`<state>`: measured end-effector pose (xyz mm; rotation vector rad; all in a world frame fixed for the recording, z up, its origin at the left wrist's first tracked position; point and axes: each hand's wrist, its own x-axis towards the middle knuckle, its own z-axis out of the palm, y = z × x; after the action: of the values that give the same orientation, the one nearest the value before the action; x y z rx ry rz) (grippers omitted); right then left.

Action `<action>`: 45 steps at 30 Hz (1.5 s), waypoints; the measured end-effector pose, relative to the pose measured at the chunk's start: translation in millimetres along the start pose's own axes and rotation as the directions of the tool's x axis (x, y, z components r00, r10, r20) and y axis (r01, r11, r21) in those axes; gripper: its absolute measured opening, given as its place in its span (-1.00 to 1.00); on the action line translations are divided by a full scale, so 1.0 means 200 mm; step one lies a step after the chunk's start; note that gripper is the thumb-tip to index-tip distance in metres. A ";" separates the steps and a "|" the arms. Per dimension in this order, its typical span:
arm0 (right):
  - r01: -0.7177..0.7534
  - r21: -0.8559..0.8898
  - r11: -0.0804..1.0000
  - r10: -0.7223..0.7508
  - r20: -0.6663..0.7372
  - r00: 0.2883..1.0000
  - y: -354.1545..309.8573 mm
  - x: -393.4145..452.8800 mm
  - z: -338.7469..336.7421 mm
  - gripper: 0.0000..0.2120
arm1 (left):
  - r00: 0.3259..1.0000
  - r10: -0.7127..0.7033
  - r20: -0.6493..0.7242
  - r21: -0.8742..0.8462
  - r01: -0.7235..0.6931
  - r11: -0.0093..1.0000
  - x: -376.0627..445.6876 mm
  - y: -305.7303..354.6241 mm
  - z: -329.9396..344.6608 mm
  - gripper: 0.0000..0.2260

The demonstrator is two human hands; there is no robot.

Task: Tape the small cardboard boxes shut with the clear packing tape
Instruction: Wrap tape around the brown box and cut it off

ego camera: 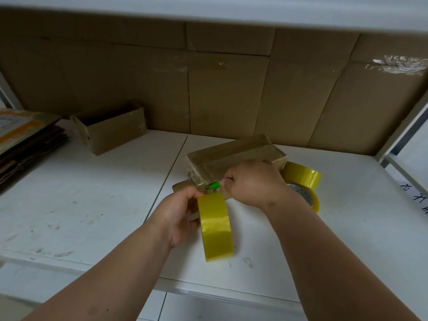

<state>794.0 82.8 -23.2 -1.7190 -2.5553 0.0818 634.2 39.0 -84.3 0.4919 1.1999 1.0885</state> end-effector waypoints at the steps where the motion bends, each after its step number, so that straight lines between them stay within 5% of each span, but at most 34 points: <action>1: -0.004 0.006 1.000 0.004 0.005 1.000 0.01 0.00 0.00 -0.70 | 1.000 -0.005 0.001 -0.009 0.005 1.000 0.00 0.00 0.00 -0.90; 12: 0.028 0.135 0.990 -0.023 -0.034 0.999 0.00 0.01 0.06 -0.74 | 0.998 -0.026 -0.055 -0.053 0.023 0.998 0.00 0.00 0.03 -0.87; 25: -0.064 0.023 0.998 0.065 -0.025 0.998 0.16 -0.04 0.09 -0.70 | 0.984 0.013 -0.176 -0.045 -0.021 0.999 0.04 0.04 -0.04 -0.90; 32: -0.148 0.336 0.930 0.140 0.049 0.989 0.18 -0.06 0.20 -0.73 | 0.997 0.020 -0.069 0.015 -0.019 1.000 0.04 0.03 -0.05 -0.79; 37: -0.098 -0.077 0.992 0.109 0.148 0.983 0.15 -0.06 0.35 -0.62 | 0.990 0.134 -0.052 0.177 -0.123 0.976 0.03 0.03 -0.01 -0.94; 41: -0.076 -0.174 0.982 0.119 0.251 0.961 0.12 -0.06 0.31 -0.55 | 0.969 0.233 -0.087 0.325 -0.193 0.926 0.06 0.04 0.00 -0.96; 43: -0.089 -0.156 0.984 0.117 0.181 0.976 0.12 -0.03 0.25 -0.60 | 0.970 0.232 -0.069 0.326 -0.198 0.924 0.06 0.05 -0.01 -0.94; 45: -0.126 -0.002 0.992 0.125 -0.116 0.985 0.10 0.02 0.20 -0.67 | 0.973 0.222 -0.069 0.299 -0.192 0.935 0.06 0.05 -0.01 -0.96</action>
<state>808.1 94.5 -64.7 -1.8304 -2.3692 -0.0236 628.1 53.8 -82.1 0.8134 1.4323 1.1306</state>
